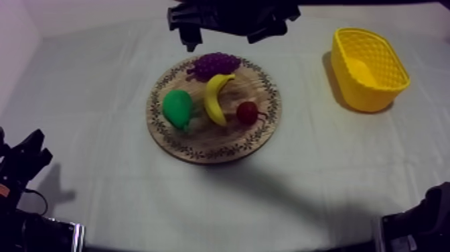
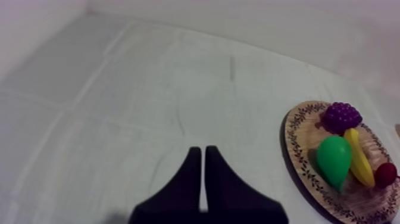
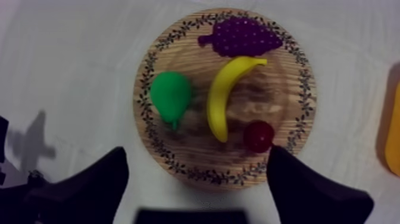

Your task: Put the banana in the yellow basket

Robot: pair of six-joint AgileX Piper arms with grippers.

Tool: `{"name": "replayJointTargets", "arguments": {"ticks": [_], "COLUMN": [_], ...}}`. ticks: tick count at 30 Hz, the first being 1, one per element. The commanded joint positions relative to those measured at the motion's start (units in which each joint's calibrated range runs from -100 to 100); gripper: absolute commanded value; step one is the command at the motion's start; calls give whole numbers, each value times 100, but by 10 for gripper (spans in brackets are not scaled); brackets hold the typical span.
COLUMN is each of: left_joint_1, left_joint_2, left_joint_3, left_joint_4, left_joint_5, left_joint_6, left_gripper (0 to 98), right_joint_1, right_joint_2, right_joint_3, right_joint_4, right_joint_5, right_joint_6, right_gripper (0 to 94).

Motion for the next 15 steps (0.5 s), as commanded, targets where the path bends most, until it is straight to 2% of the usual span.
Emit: {"name": "replayJointTargets", "arguments": {"ticks": [1, 15], "left_joint_1": [-1, -1], "left_joint_2": [-5, -5], "left_joint_3": [-4, -4], "left_joint_4": [0, 0], "left_joint_5": [0, 0], "left_joint_6": [0, 0], "left_gripper": [0, 0], "right_joint_1": [34, 226], "right_joint_2": [201, 1796], "right_joint_3": [-15, -460], "right_joint_4": [-48, -292], "right_joint_5": [-59, -522], "right_joint_6": [6, 83], "right_gripper": [649, 630]}}
